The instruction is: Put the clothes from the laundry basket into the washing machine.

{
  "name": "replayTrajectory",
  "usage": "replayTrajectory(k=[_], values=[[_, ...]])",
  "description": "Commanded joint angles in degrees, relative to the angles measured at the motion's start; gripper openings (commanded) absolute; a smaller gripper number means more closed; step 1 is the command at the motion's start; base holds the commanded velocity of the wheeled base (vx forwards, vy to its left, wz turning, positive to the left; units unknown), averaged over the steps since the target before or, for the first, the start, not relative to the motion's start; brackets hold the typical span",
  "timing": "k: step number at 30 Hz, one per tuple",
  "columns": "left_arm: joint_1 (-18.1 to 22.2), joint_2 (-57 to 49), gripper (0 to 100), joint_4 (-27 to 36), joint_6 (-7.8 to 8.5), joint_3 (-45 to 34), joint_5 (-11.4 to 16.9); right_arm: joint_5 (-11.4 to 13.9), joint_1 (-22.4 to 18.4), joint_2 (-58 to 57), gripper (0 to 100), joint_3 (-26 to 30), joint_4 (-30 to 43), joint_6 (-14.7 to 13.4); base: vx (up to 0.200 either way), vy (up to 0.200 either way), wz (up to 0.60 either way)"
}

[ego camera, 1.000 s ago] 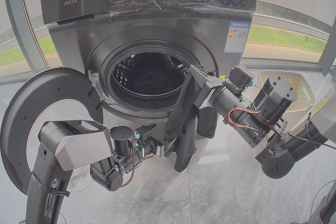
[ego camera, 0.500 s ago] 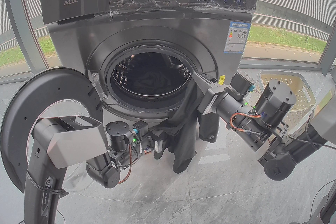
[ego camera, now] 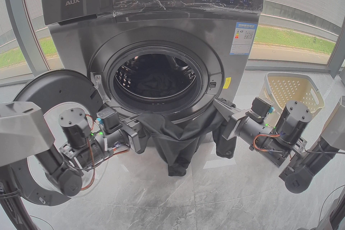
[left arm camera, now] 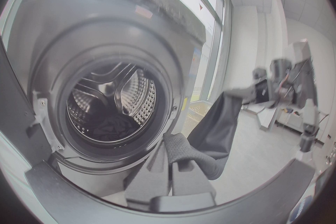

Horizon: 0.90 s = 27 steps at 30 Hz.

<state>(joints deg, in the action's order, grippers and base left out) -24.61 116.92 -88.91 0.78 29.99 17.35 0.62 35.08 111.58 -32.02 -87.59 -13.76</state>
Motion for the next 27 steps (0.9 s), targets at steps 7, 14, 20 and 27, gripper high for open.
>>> replayTrajectory(k=[7,14,20,27], values=[[0.71,-16.72,0,0.05,-5.09,-5.73,4.27,4.48,-0.81,-4.44,0,10.76,-1.09,-1.0,0.0,0.0,0.0],[0.62,-16.81,0,0.05,-4.82,-4.59,4.1,4.48,-0.63,-4.09,0,11.37,-1.09,-0.04,0.0,0.0,0.0],[0.62,-17.08,0,0.05,-4.91,-4.85,4.1,4.48,-0.37,-4.44,0,11.46,-1.09,-0.04,0.0,0.0,0.0],[0.53,-16.99,0,0.05,-4.82,-4.94,4.1,4.56,0.6,-4.44,0,11.9,-1.09,-0.12,0.0,0.0,0.0]])
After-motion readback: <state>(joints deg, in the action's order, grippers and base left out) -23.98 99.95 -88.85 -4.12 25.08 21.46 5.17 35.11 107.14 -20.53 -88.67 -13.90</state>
